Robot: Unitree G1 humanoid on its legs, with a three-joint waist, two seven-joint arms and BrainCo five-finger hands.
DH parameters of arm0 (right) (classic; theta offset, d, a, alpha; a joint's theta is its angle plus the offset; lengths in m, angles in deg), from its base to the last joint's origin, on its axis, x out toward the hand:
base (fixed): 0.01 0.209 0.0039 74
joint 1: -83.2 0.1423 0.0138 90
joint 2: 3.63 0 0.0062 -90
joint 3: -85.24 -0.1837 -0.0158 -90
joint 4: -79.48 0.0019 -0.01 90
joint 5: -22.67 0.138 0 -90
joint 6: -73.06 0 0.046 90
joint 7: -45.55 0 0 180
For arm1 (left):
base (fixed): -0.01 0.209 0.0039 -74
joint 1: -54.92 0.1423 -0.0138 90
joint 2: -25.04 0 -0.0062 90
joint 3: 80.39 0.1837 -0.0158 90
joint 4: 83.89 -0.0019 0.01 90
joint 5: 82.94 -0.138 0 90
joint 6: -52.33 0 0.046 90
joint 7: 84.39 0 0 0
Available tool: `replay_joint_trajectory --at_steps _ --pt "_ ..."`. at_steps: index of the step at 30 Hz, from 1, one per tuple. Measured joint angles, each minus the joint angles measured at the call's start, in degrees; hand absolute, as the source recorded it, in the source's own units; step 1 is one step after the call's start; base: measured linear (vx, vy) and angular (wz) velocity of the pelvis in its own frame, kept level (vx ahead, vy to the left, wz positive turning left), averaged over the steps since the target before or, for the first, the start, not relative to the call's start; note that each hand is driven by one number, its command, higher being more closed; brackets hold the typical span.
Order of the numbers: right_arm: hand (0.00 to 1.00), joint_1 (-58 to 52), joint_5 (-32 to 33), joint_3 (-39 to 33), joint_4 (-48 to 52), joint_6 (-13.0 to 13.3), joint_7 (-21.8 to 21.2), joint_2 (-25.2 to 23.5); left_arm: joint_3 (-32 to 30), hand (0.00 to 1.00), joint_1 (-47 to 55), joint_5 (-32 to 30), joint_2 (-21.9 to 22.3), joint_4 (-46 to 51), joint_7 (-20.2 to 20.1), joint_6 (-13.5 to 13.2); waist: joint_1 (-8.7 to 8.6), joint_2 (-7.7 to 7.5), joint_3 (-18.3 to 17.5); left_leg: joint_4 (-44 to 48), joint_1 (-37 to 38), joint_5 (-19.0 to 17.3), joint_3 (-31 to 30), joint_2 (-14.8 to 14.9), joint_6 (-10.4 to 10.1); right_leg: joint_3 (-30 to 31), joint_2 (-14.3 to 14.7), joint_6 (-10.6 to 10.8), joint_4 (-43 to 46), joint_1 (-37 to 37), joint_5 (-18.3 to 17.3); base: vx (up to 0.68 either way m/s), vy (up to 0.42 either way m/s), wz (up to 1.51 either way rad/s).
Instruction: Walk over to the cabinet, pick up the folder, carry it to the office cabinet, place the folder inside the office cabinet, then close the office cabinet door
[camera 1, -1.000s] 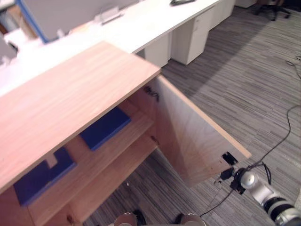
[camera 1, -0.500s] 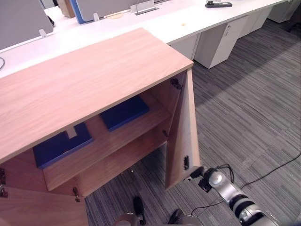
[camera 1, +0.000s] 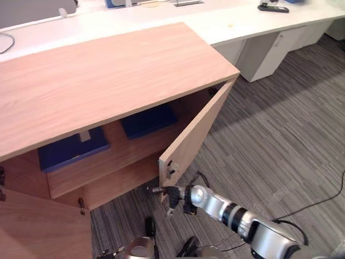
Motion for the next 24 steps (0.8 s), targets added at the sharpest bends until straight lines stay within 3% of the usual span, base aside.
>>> replay_joint_trajectory --at_steps 4,6,10,12,13,14,16,18,19,20,21,22,24 --pt "0.00 1.23 0.20 -2.34 -5.53 0.25 2.91 -4.47 -0.38 0.00 0.05 0.53 0.47 -0.03 0.87 0.03 1.02 -0.34 0.35 -0.07 1.00 -0.18 -0.91 -0.10 0.10 -0.13 0.27 -0.04 -0.60 1.66 0.01 0.00 0.005 0.11" --pt "0.00 0.46 0.17 -7.14 -10.55 0.28 5.88 -8.10 -0.57 0.00 0.03 0.56 0.49 0.03 1.38 0.03 1.09 -0.45 0.44 -0.09 1.00 -0.47 -1.68 -0.17 0.43 -0.13 0.35 -0.06 -0.89 2.17 0.00 -0.02 0.012 0.20" --pt "0.00 -3.70 0.12 -15.78 -14.16 0.21 10.99 -10.88 -0.96 0.00 0.07 0.83 0.85 -0.04 1.98 0.13 1.52 -0.42 0.65 -0.11 1.01 -0.48 -2.76 -0.43 0.44 -0.21 -0.14 -0.27 -0.40 2.63 -0.17 -0.03 0.008 0.13" --pt "0.00 -6.92 0.04 -19.43 -14.81 -0.22 12.81 -10.25 -0.83 0.00 0.00 0.86 0.82 0.04 2.08 0.11 0.34 -0.06 0.99 -0.11 0.90 -0.52 -5.59 -0.53 0.48 5.32 0.13 -0.32 2.14 2.18 -0.14 -0.02 0.027 0.61" --pt "0.00 -10.76 -0.27 -23.69 -14.77 -0.44 13.62 -9.20 -0.67 0.00 0.05 0.87 0.33 0.08 2.10 0.01 -0.92 -0.12 1.10 -0.09 0.77 -0.52 -8.61 -0.55 0.50 16.41 0.82 -0.34 6.42 0.42 -0.15 0.00 0.057 1.00" --pt "0.00 -13.36 -1.21 -26.61 -14.69 -0.69 13.93 -8.40 -0.44 0.00 0.02 0.87 0.31 0.24 2.10 -0.02 -1.41 0.15 1.28 -0.04 0.89 -0.51 -10.54 -0.41 0.56 23.59 1.78 -0.43 10.11 -1.36 -0.42 0.00 0.066 1.16" --pt "0.00 -20.61 -2.37 -35.55 -14.70 -1.36 14.38 -7.29 0.23 0.00 -0.07 0.59 0.07 0.97 2.09 0.05 -3.01 0.17 1.45 0.01 0.10 -0.26 -16.00 -0.43 0.86 40.57 6.62 1.58 10.31 -2.62 -5.42 -0.01 0.012 1.20" --pt "0.00 -26.73 -2.29 -43.73 -15.70 -2.04 14.64 -6.21 0.14 0.00 -0.52 0.20 0.31 1.20 2.02 0.04 -4.24 0.08 1.47 0.02 -0.95 -0.25 -20.55 -1.48 0.86 49.05 8.97 3.27 8.44 -2.43 -6.82 -0.05 -0.047 1.30" --pt "0.00 -28.23 -2.16 -46.37 -16.57 -2.28 14.83 -6.03 0.09 0.00 -0.53 0.11 0.38 1.24 1.97 0.03 -4.76 -0.25 1.40 0.03 -1.19 -0.25 -21.76 -2.21 0.86 50.52 9.12 3.32 7.27 -2.06 -7.09 -0.08 -0.100 1.41" --pt "0.00 -31.09 -2.05 -51.75 -19.37 -2.69 15.46 -5.84 -0.33 0.00 -0.32 -0.18 0.06 1.23 1.92 0.04 -5.51 -1.66 0.81 0.02 -1.89 -0.13 -23.61 -4.39 0.69 52.16 8.21 2.67 4.09 -0.98 -8.05 -0.09 -0.138 1.37" --pt "0.00 -32.05 0.50 -59.53 -20.97 -2.69 16.17 -5.72 -1.48 0.00 -0.30 -0.34 0.35 1.20 1.96 0.08 -6.46 -1.38 0.70 -0.01 -2.08 0.20 -26.01 -5.48 0.13 50.14 7.55 2.28 4.13 -1.05 -8.98 -0.12 -0.137 1.25" --pt "0.00 -32.41 0.37 -61.95 -22.26 -2.68 16.94 -5.76 -2.18 0.00 -0.22 -0.36 0.53 1.25 1.93 0.01 -6.80 -2.09 0.26 0.32 -2.23 -0.04 -26.31 -6.01 0.05 49.02 6.70 1.90 3.34 -0.91 -8.83 -0.10 -0.098 0.96" --pt "0.00 -35.46 3.76 -71.51 -26.10 -3.08 19.17 -5.68 -6.70 0.00 0.28 -0.26 2.12 1.22 1.98 0.05 -6.34 -1.69 -1.46 8.16 -1.75 -2.45 -22.74 -6.17 0.07 45.04 6.03 1.70 1.33 1.42 -8.39 0.02 -0.049 0.74"
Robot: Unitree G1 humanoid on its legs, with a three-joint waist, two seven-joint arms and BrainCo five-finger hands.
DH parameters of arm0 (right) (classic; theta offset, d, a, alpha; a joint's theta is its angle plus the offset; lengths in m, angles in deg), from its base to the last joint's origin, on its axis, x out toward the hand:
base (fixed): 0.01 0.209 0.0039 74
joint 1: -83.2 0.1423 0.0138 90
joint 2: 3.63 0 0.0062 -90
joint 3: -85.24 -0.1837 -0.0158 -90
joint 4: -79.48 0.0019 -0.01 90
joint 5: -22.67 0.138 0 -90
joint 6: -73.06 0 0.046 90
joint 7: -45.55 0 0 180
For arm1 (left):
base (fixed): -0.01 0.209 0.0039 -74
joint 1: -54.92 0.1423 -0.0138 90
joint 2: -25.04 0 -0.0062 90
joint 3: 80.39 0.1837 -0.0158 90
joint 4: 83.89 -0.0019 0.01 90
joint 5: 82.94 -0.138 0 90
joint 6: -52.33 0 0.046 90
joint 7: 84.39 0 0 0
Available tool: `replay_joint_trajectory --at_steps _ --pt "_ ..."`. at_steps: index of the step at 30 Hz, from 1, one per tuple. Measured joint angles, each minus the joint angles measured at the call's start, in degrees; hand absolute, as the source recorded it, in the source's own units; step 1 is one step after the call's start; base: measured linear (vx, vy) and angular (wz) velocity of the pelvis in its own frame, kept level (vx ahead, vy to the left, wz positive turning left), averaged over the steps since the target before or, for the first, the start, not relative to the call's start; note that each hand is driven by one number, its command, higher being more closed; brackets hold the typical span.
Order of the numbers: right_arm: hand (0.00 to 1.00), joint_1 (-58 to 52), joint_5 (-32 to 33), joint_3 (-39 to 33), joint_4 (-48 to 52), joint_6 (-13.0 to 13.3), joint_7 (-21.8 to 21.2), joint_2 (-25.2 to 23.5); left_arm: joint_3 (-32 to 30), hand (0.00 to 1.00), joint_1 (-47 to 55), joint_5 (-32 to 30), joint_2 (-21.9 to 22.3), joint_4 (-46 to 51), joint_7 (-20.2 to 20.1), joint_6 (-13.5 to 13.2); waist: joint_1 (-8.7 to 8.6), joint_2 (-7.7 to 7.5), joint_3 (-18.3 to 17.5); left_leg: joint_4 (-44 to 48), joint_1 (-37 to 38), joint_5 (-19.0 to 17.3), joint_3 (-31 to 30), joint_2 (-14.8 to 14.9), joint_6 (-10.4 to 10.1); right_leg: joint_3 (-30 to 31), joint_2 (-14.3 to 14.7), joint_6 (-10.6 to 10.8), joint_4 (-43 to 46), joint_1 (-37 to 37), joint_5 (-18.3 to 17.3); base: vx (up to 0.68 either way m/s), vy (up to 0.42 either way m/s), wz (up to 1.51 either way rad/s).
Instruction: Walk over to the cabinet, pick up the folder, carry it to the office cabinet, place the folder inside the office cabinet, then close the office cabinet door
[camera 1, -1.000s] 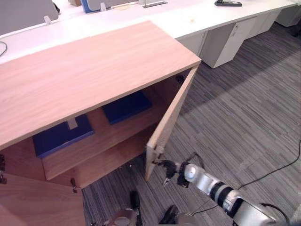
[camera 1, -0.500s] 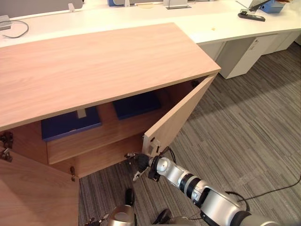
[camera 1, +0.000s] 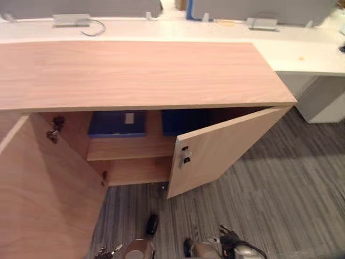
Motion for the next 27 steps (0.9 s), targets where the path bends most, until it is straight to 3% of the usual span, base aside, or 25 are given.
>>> replay_joint_trajectory --at_steps 1,3,6,14,16,17,18,21,23,24,25,26,27 --pt "0.00 -1.18 1.68 -1.50 -0.28 -0.25 0.22 -0.50 -1.13 0.00 0.30 0.31 0.37 -0.02 -0.04 0.02 -0.01 -0.22 -0.43 -1.10 0.22 -0.09 -0.10 0.35 -0.20 -0.76 0.15 -0.03 -0.27 0.27 -0.02 0.09 -0.066 0.57" --pt "0.00 -4.58 5.99 -7.92 -0.91 -0.96 0.68 -2.43 -5.21 0.00 1.53 1.61 1.54 -0.10 -0.04 0.04 0.46 -0.16 -2.61 -8.22 2.33 3.42 -0.89 1.54 -1.01 -1.96 0.76 0.22 -2.27 0.54 0.80 0.08 -0.072 0.26" --pt "0.00 -6.73 5.26 -12.46 -0.95 -1.31 1.27 -4.11 -7.93 0.00 2.16 2.01 2.33 -0.22 -0.05 0.10 0.30 -0.09 -3.45 -8.26 3.13 3.25 -2.01 1.01 -0.88 -3.41 0.43 0.85 -5.38 3.31 1.69 0.07 0.009 0.23" --pt "0.00 -7.08 5.24 -14.65 0.30 -1.56 1.64 -5.57 -10.80 0.00 2.25 3.72 3.22 0.03 -0.07 0.22 0.07 -0.39 -4.41 -7.75 2.50 2.58 -4.58 -0.30 -0.23 -10.35 -1.45 1.04 -7.46 6.82 1.70 0.02 -0.001 0.39" --pt "0.00 -7.05 5.39 -14.74 1.24 -1.43 1.79 -6.13 -11.15 0.00 1.37 3.82 3.18 0.55 -0.07 0.55 -0.69 -0.88 -3.94 -3.30 -0.35 0.35 0.76 -0.14 0.17 -13.89 -2.42 1.13 -7.18 7.72 1.80 0.02 0.004 0.93" --pt "0.00 -6.90 5.38 -15.04 1.85 -1.40 1.99 -6.35 -11.49 0.00 0.67 4.05 3.35 1.27 -0.07 0.53 -1.41 -0.72 -3.34 4.37 -4.34 -3.37 8.32 1.56 0.63 -17.19 -2.97 1.39 -6.50 8.60 1.89 -0.01 0.011 1.11" --pt "0.00 -6.79 5.37 -15.68 2.40 -1.40 2.02 -6.30 -11.71 0.00 0.42 4.50 4.02 1.37 -0.04 0.55 -1.41 0.29 -3.31 11.38 -7.28 -7.13 17.07 5.43 1.33 -19.16 -2.71 1.88 -4.82 9.12 1.59 -0.01 0.009 0.92" --pt "0.00 -5.89 5.39 -15.44 4.72 -1.31 2.20 -6.20 -11.36 0.00 0.62 4.93 4.44 2.23 -0.01 0.56 -0.18 1.15 -2.99 16.60 -7.41 -12.63 27.85 9.73 2.24 -20.31 -3.11 1.91 -2.13 9.59 1.22 0.07 0.069 0.26" --pt "0.00 -5.25 5.39 -15.59 4.71 -0.93 2.19 -6.36 -10.07 0.00 0.33 4.86 4.31 2.36 -0.01 0.51 -0.21 1.40 -3.13 14.54 -7.17 -12.96 30.49 8.42 2.20 -20.26 -4.71 1.22 -3.15 9.36 1.26 0.06 0.152 0.26" --pt "0.00 -5.27 5.45 -16.06 4.67 -0.81 2.16 -7.03 -9.65 0.00 0.21 4.58 3.97 2.25 0.00 0.49 -0.54 0.32 -3.65 13.18 -6.68 -13.13 32.18 6.61 2.33 -20.08 -6.73 -0.32 -6.20 9.22 1.12 0.04 0.174 0.28" --pt "0.00 -5.27 5.47 -16.68 4.64 -0.80 2.12 -7.12 -9.54 0.00 0.26 4.38 4.07 2.20 -0.02 0.49 -0.59 0.83 -3.80 15.41 -7.90 -13.25 33.10 7.18 2.62 -20.05 -6.62 -0.42 -7.03 9.53 0.27 0.04 0.155 0.39" --pt "0.00 -5.18 5.39 -17.96 4.18 -0.94 2.24 -5.94 -9.23 0.00 0.06 4.10 4.31 1.10 -0.01 0.60 -0.97 2.69 -3.25 16.20 -9.02 -12.14 32.09 6.59 4.03 -20.40 -6.73 1.42 -7.12 10.03 -0.97 0.06 0.180 0.57" --pt "0.00 -5.87 5.40 -18.78 3.56 -1.35 2.29 -5.83 -8.54 0.00 0.48 3.45 4.32 0.91 -0.01 0.63 -1.38 3.02 -3.71 11.66 -7.56 -10.80 30.63 3.98 4.00 -20.16 -7.23 0.09 -7.27 10.06 -1.83 0.07 0.137 0.63"
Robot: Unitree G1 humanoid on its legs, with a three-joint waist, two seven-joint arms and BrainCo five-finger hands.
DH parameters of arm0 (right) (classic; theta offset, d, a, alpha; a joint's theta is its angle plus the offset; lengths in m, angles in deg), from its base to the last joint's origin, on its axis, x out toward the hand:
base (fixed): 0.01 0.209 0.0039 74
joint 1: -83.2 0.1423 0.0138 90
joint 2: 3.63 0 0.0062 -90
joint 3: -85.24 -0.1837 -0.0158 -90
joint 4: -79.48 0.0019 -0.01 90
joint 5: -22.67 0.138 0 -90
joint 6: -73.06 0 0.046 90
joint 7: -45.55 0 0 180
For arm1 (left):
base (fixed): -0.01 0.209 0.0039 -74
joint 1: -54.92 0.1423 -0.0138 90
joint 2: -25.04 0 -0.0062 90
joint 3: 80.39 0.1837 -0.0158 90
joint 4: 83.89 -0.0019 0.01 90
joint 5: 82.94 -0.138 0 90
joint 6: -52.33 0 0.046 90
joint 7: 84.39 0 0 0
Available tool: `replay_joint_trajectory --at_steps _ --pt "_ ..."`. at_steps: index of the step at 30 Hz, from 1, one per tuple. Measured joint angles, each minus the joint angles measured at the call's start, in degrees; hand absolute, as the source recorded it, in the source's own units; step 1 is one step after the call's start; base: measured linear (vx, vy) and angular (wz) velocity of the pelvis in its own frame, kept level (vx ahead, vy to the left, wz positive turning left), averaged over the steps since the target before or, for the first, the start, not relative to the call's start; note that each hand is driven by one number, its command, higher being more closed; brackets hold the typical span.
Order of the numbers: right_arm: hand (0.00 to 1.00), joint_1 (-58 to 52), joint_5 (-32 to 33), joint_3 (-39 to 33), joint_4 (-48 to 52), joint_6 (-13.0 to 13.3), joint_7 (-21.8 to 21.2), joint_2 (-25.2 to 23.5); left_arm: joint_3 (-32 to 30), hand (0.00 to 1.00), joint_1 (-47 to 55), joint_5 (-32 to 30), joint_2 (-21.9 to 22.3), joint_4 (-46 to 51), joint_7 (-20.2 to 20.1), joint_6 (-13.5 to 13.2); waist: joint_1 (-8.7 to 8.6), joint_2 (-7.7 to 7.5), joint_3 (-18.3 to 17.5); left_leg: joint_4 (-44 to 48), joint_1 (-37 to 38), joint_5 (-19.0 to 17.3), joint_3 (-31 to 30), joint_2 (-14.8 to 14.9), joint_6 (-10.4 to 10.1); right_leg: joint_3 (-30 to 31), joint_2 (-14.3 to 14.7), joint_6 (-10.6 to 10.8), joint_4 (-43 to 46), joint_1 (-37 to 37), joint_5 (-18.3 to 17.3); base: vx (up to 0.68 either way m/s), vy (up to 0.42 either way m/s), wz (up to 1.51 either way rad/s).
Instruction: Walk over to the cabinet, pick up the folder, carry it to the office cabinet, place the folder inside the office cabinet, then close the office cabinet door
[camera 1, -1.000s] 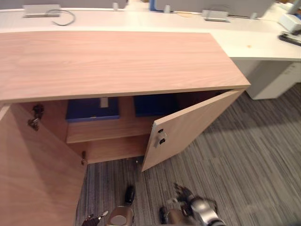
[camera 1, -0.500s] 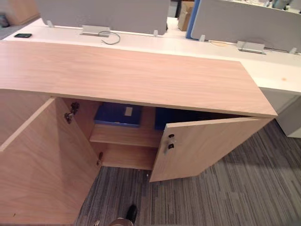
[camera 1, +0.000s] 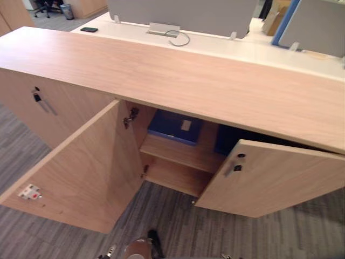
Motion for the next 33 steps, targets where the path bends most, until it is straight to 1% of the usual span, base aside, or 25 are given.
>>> replay_joint_trajectory --at_steps 1,3,4,5,6,7,8,9,10,11,12,13,14,15,16,17,18,20,22,23,24,28,30,33 --pt "0.00 -0.33 -0.04 -0.19 -0.10 -0.05 0.00 -0.01 0.35 0.00 0.13 -0.04 -0.01 -0.01 0.00 -0.09 -0.06 -0.08 -0.16 -2.43 0.95 1.18 -0.58 -1.13 0.10 0.12 -0.05 -0.15 -0.20 0.07 0.06 0.06 0.084 0.63" --pt "0.00 -0.66 -0.12 -0.24 -0.59 -0.25 0.00 0.00 0.38 0.00 0.54 -0.12 0.02 -0.01 -0.01 -0.09 -0.05 0.14 -0.64 -14.15 5.53 6.67 -2.89 -5.30 0.13 -0.04 -0.23 -0.17 -0.30 0.08 0.04 0.04 0.018 0.56" --pt "0.00 -0.69 -0.21 -0.20 -0.68 -0.27 0.00 0.09 0.38 0.00 0.75 -0.11 0.04 -0.01 -0.01 -0.09 -0.07 -0.02 -1.05 -16.65 6.43 7.81 -3.53 -6.07 0.12 -0.16 -0.31 -0.06 -0.47 0.11 -0.03 0.04 0.014 0.55" --pt "0.00 -0.61 -0.25 -0.11 -1.21 -0.37 0.00 0.19 0.41 0.00 0.99 -0.18 -0.07 -0.01 0.00 -0.09 -0.15 -0.12 -1.57 -20.00 7.30 9.16 -5.05 -7.38 -0.21 -1.37 -0.58 0.56 -0.58 0.17 -0.64 0.03 0.005 0.50" --pt "0.00 -0.38 -0.25 -0.07 -1.19 -0.38 0.00 0.13 0.53 0.00 1.00 0.10 -0.08 0.04 0.00 -0.07 -0.10 -0.18 -1.60 -20.00 7.26 9.44 -5.88 -8.41 -0.03 -2.74 -1.13 1.06 -0.28 0.37 -1.06 0.02 0.009 0.67" --pt "0.00 -0.59 -0.25 0.00 -1.12 -0.44 0.01 0.08 0.46 0.00 1.08 0.12 -0.09 0.10 0.00 -0.06 -0.02 -0.79 -1.67 -19.96 7.41 8.87 -6.57 -9.74 0.73 -5.13 -2.83 1.88 0.77 0.85 -1.75 0.02 0.011 0.59" --pt "0.00 -0.75 -0.25 0.27 -1.10 -0.49 0.02 0.17 0.36 0.00 1.12 0.13 -0.06 0.14 0.00 -0.07 0.00 -1.04 -1.90 -19.69 7.67 8.16 -6.59 -10.47 1.59 -6.26 -3.71 2.24 1.28 1.24 -2.02 0.07 0.014 0.72" --pt "0.00 -1.19 -0.22 1.00 -0.94 -0.56 0.05 0.72 0.29 0.00 0.75 0.16 0.24 0.18 0.05 -0.06 -0.14 -0.57 -1.95 -18.47 8.45 6.71 -5.13 -10.40 2.06 -7.75 -4.93 3.13 6.48 1.63 -2.23 0.10 -0.001 0.73" --pt "0.00 -1.57 -0.12 1.71 0.92 -0.54 0.03 1.27 0.07 0.00 1.00 0.17 1.11 0.04 0.09 -0.01 -0.21 0.85 -1.69 -17.58 9.55 7.23 -6.85 -9.94 2.62 -7.03 -6.13 1.18 18.69 -1.98 -2.30 0.10 0.014 0.71" --pt "0.00 -1.98 0.00 2.66 2.00 -0.28 0.03 1.18 0.19 0.00 1.01 0.15 1.12 0.01 0.10 -0.04 -0.40 0.96 -1.79 -17.14 10.12 7.30 -8.03 -9.58 2.92 -5.37 -6.61 -1.16 25.94 -5.15 -1.95 0.09 0.061 0.69" --pt "0.00 -2.02 -0.07 5.19 3.75 -0.19 0.07 1.15 0.81 0.00 1.00 0.03 0.65 0.01 0.07 0.00 -0.35 1.51 -1.90 -16.05 10.39 7.17 -9.76 -8.87 2.60 -0.01 -5.59 -2.54 33.79 -9.73 -2.24 0.11 0.064 0.70" --pt "0.00 -1.98 -0.13 7.05 4.65 -0.17 0.11 1.33 2.03 0.00 1.02 0.01 0.33 0.05 0.06 -0.06 -0.27 1.39 -2.04 -15.82 10.58 6.66 -11.28 -8.15 2.35 4.59 -3.10 -0.89 35.86 -13.33 -3.59 0.10 0.041 0.73" --pt "0.00 -1.72 -0.12 7.31 4.76 -0.08 0.12 1.37 2.15 0.00 1.03 0.00 0.30 0.03 0.06 -0.11 -0.17 1.45 -2.10 -15.93 10.53 6.42 -12.17 -7.93 2.55 6.77 -1.93 -0.18 35.54 -14.71 -4.08 0.10 -0.017 0.84" --pt "0.00 -1.59 -0.04 7.53 4.74 0.01 0.15 1.36 2.05 0.00 1.04 0.00 0.29 -0.04 0.06 -0.11 -0.25 1.50 -2.11 -16.23 10.60 6.24 -14.07 -7.69 2.66 11.04 0.40 1.18 33.21 -16.82 -4.72 0.08 -0.040 0.75" --pt "0.00 -1.66 -0.02 7.54 4.54 0.00 0.18 1.35 1.81 0.00 1.12 0.05 0.36 -0.05 0.07 -0.12 -0.28 1.44 -2.17 -16.43 10.80 6.19 -14.45 -7.61 2.57 13.13 1.40 1.60 31.36 -17.18 -4.78 0.12 -0.074 1.00" --pt "0.00 -1.83 0.03 7.53 4.00 -0.04 0.27 1.37 1.08 0.00 1.22 0.02 0.56 -0.03 0.08 -0.21 -0.23 1.31 -2.48 -16.61 11.27 6.20 -15.67 -7.82 2.51 15.28 2.28 1.81 26.75 -17.01 -4.70 0.12 -0.104 0.84" --pt "0.00 -1.86 0.01 7.53 3.35 -0.05 0.31 1.58 -0.39 0.00 1.25 0.03 1.08 0.00 0.12 -0.31 0.00 0.87 -3.13 -16.74 11.70 6.24 -16.65 -8.03 2.37 14.40 2.09 2.37 22.43 -16.81 -4.30 0.11 -0.102 0.69" --pt "0.00 -1.85 -0.02 7.65 3.14 -0.04 0.31 1.60 -2.17 0.00 1.38 0.07 1.69 0.03 0.16 -0.64 0.37 0.99 -3.67 -17.39 12.51 6.32 -17.10 -7.99 1.57 13.41 2.39 1.78 17.44 -16.55 -3.92 0.12 -0.109 0.18" --pt "0.00 -1.88 -0.03 7.64 2.25 -0.03 0.30 1.61 -2.74 0.00 2.25 0.07 1.73 0.01 0.16 -0.64 0.36 0.59 -4.96 -17.29 12.54 6.18 -17.32 -7.92 1.30 12.30 2.75 1.31 13.79 -16.09 -1.92 0.13 -0.127 0.04" --pt "0.00 -1.95 -0.03 7.60 1.67 -0.03 0.30 1.61 -3.24 0.00 2.52 0.10 1.78 -0.02 0.16 -0.64 0.30 0.54 -5.56 -17.26 12.54 6.02 -17.86 -7.87 1.05 12.25 3.10 1.15 12.08 -15.23 0.54 0.14 -0.173 0.19" --pt "0.00 -1.86 -0.02 7.37 1.17 -0.01 0.30 1.72 -3.74 0.00 2.60 0.08 1.96 -0.07 0.16 -0.63 0.21 0.61 -5.72 -17.21 12.65 5.88 -18.64 -7.50 0.81 11.73 3.51 1.81 10.62 -14.23 2.66 0.13 -0.181 0.26" --pt "0.00 -1.76 -0.03 6.28 0.67 -0.04 0.29 1.54 -5.30 0.00 2.56 0.34 2.70 -0.01 0.18 -0.71 0.72 0.33 -5.69 -17.34 13.72 5.64 -20.42 -5.56 -0.96 8.70 5.03 1.48 8.66 -11.63 2.95 0.10 -0.190 0.25" --pt "0.00 -1.40 -0.03 4.39 0.47 -0.05 0.24 1.18 -5.63 0.00 2.55 0.54 2.93 -0.02 0.18 -0.71 0.95 0.17 -5.64 -17.88 14.37 5.89 -21.44 -4.44 -2.34 7.35 5.95 1.13 8.21 -10.61 3.01 0.06 -0.158 0.21" --pt "0.00 -1.19 -0.04 4.06 -0.14 -0.05 0.23 1.21 -5.50 0.00 2.59 0.57 2.92 -0.01 0.18 -0.72 0.83 0.15 -5.64 -18.87 15.18 6.36 -22.92 -3.80 -3.12 5.63 6.55 0.59 7.36 -9.31 2.94 0.00 -0.131 0.29"
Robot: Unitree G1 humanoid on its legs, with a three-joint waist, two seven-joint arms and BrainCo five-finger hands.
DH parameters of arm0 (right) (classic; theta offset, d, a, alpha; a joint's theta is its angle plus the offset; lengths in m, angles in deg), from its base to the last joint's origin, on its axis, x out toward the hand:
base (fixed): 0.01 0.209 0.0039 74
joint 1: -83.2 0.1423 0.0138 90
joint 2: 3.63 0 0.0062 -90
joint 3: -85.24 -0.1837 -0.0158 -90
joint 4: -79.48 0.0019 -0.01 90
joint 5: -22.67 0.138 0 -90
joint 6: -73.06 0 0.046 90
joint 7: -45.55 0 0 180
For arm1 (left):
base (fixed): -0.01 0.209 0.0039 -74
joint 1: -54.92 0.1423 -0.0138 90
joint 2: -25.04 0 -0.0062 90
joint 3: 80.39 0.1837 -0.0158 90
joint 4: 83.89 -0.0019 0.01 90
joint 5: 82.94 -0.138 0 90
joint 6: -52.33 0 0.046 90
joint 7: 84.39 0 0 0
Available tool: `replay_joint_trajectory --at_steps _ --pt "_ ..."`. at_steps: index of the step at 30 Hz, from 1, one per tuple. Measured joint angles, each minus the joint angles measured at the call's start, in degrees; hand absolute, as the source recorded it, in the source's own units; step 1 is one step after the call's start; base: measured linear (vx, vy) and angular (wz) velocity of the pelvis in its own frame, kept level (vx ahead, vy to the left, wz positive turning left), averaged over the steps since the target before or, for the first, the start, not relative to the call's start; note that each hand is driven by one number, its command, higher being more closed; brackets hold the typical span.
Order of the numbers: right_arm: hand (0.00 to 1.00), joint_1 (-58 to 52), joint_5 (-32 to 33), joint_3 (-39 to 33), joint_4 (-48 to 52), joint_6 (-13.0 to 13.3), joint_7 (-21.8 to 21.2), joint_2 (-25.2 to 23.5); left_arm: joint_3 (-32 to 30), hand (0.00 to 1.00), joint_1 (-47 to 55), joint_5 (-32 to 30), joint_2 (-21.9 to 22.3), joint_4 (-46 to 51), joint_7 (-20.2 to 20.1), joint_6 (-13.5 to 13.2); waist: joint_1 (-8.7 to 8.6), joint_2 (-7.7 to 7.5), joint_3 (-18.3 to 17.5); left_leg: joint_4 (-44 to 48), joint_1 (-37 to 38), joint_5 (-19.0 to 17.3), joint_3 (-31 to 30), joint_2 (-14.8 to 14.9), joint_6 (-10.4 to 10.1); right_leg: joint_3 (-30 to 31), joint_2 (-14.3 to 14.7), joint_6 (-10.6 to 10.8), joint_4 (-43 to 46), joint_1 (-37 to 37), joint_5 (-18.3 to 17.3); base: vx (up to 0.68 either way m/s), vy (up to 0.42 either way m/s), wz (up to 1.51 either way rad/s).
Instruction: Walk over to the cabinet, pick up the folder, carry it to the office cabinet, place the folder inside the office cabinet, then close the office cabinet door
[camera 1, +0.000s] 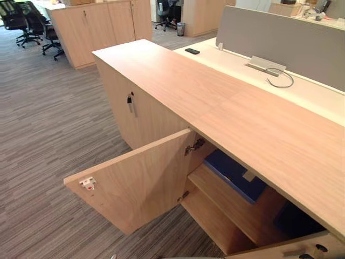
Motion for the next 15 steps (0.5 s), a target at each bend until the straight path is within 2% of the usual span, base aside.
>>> replay_joint_trajectory --at_steps 1,6,7,9,10,11,12,13,14,15 --pt "0.00 0.56 -0.02 -0.84 -0.31 0.01 0.00 -0.05 0.32 0.00 0.00 0.18 -0.07 0.01 0.00 -0.01 -0.03 0.01 0.09 -0.57 -0.12 0.46 -0.81 0.25 -0.65 -1.07 0.15 -0.14 -0.06 0.04 -0.02 -0.04 -0.076 0.31" --pt "0.00 0.76 -0.01 -1.55 -0.28 0.01 -0.01 -0.28 2.83 0.00 0.04 0.68 -0.81 0.10 -0.01 -0.01 -0.10 0.06 0.59 -0.48 -0.11 0.78 -3.57 -0.08 -1.19 -3.74 -0.35 -0.80 0.11 1.27 -0.40 -0.06 -0.032 0.32" --pt "0.00 0.76 -0.01 -1.55 -0.17 0.04 -0.02 -0.33 3.71 0.00 -0.31 0.69 -1.13 0.18 -0.03 -0.01 -0.22 0.12 0.86 -0.34 -0.47 0.05 -3.42 -0.34 -0.78 -4.57 -0.90 -1.36 0.46 1.27 -0.79 -0.08 -0.007 0.39" --pt "0.00 1.15 -0.03 -1.85 0.66 0.05 -0.06 -0.69 3.87 0.00 -0.15 0.49 -1.50 0.10 -0.11 0.03 -1.42 -0.09 1.58 2.99 -2.21 -3.97 6.98 0.97 -1.82 -7.45 -3.27 -1.38 0.88 1.19 -0.90 -0.09 -0.008 0.60" --pt "0.00 1.15 -0.02 -2.04 0.72 0.05 -0.05 -0.66 4.06 0.00 -0.16 0.52 -1.51 0.08 -0.11 0.02 -1.64 0.03 2.27 4.87 -2.90 -4.42 9.58 1.46 -1.42 -8.01 -4.06 -1.43 1.12 0.96 -1.23 -0.13 0.017 0.71" --pt "0.00 1.26 -0.10 -2.10 0.69 -0.06 -0.06 -0.36 4.95 0.00 -0.34 0.48 -1.83 0.11 -0.11 -0.03 -2.08 0.13 2.67 10.50 -5.69 -5.20 13.11 3.00 -0.66 -9.13 -5.71 -1.17 3.39 -0.09 -2.67 -0.10 0.032 0.48" --pt "0.00 1.42 -0.14 -2.14 0.54 -0.07 -0.07 -0.30 5.07 0.00 -0.29 0.50 -1.86 0.10 -0.11 -0.04 -2.05 0.11 2.68 12.16 -6.28 -5.29 13.29 3.79 -0.56 -9.24 -6.35 -0.94 4.35 -0.54 -3.08 -0.06 0.058 0.40" --pt "0.00 2.06 -0.22 -2.74 -0.39 -0.08 -0.08 -0.04 5.18 0.00 -0.17 0.42 -2.25 -0.05 -0.11 -0.07 -2.15 0.09 2.71 15.32 -6.78 -6.21 13.55 5.82 -0.77 -9.31 -7.53 -0.46 5.54 -0.96 -3.49 0.04 0.104 0.11" --pt "0.00 2.63 -0.22 -4.14 -1.11 -0.09 -0.08 0.06 5.26 0.00 -0.19 0.34 -2.37 -0.29 -0.10 -0.07 -2.22 0.14 2.72 17.70 -6.89 -7.59 14.04 7.86 -1.60 -8.98 -8.82 0.26 6.46 -1.35 -3.81 0.05 0.135 0.03" --pt "0.00 2.83 -0.22 -4.51 -1.30 -0.08 -0.08 0.22 5.30 0.00 -0.23 0.17 -2.32 -0.50 -0.10 -0.11 -2.27 0.47 2.73 17.59 -6.89 -7.91 14.10 8.67 -3.79 -8.39 -9.53 0.91 7.36 -2.13 -3.79 0.04 0.158 -0.06"
